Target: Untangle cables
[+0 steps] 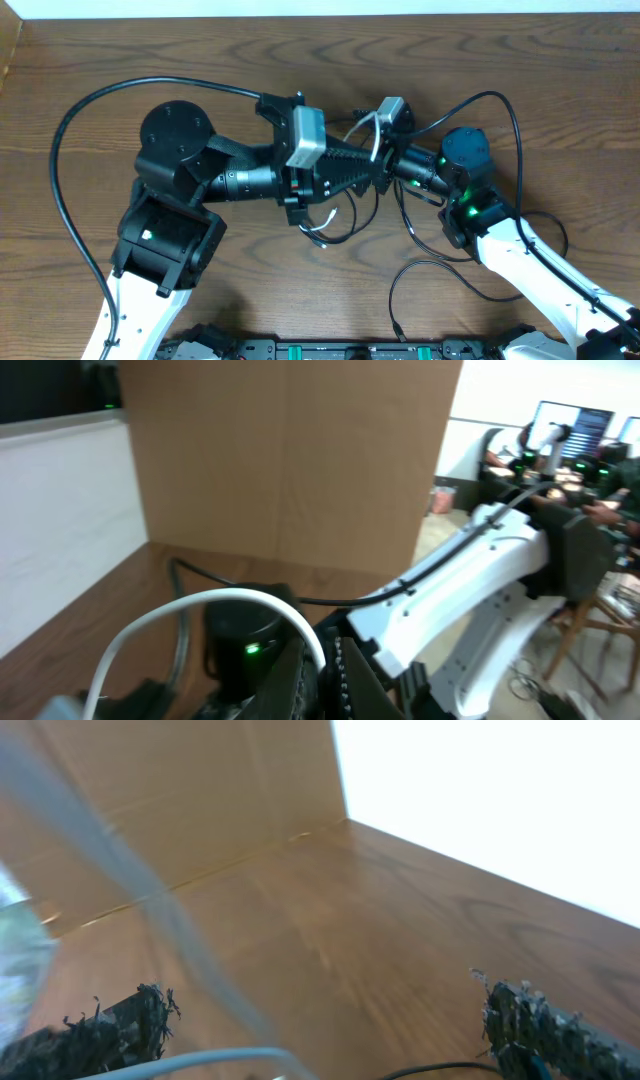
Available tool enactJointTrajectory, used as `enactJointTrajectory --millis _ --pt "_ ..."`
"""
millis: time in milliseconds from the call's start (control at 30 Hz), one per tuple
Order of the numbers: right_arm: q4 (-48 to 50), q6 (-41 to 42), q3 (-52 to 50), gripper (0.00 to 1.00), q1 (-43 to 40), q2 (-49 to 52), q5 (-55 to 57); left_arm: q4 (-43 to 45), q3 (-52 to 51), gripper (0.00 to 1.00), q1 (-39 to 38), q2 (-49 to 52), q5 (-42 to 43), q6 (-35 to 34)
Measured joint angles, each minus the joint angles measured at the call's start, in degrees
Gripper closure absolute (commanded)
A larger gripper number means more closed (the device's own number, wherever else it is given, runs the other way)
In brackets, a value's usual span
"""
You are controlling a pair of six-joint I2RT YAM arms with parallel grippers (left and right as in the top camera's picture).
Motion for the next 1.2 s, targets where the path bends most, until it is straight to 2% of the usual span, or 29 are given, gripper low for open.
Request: enactJointTrajectory --millis 33,67,333,467,500,533,600,900,1033,1200 --pt "0.0 -0.15 0.0 0.9 0.13 -0.02 1.46 0.0 0.0 0.92 -0.28 0.0 0.37 0.0" --pt "-0.13 -0.17 0.0 0.99 0.13 -0.02 3.08 -0.02 0.0 0.92 -0.39 0.0 0.68 0.0" --pt "1.55 -0.15 0.0 0.99 0.07 -0.02 8.68 -0.63 0.0 0.91 -0.42 0.0 1.51 -0.02" --pt "2.6 -0.13 0.0 0.99 -0.52 -0.02 9.55 -1.42 0.0 0.56 -0.42 0.0 1.53 -0.33" --pt "2.8 -0.09 0.0 0.99 -1.07 -0.02 9.84 -1.86 0.0 0.37 -0.35 0.0 1.62 -0.42" --pt "3.21 0.15 0.0 0.99 -1.84 -0.02 10.1 -2.32 0.0 0.24 -0.2 -0.02 1.68 -0.37" --pt "4.81 1.05 -0.02 0.99 -3.56 -0.02 10.4 -3.17 0.0 0.16 0.5 -0.02 1.73 -0.81" --pt "20.31 12.98 0.17 0.99 -11.72 -0.39 6.84 -11.28 0.04 0.14 6.45 0.61 0.2 -0.96" --pt "21.86 17.79 2.4 0.99 -13.05 -0.44 4.39 -17.2 0.04 0.14 6.6 3.21 -4.81 -1.01" --pt "22.1 21.7 5.55 0.99 -13.05 -0.46 2.1 -20.06 0.04 0.14 6.56 9.14 -8.98 -1.01"
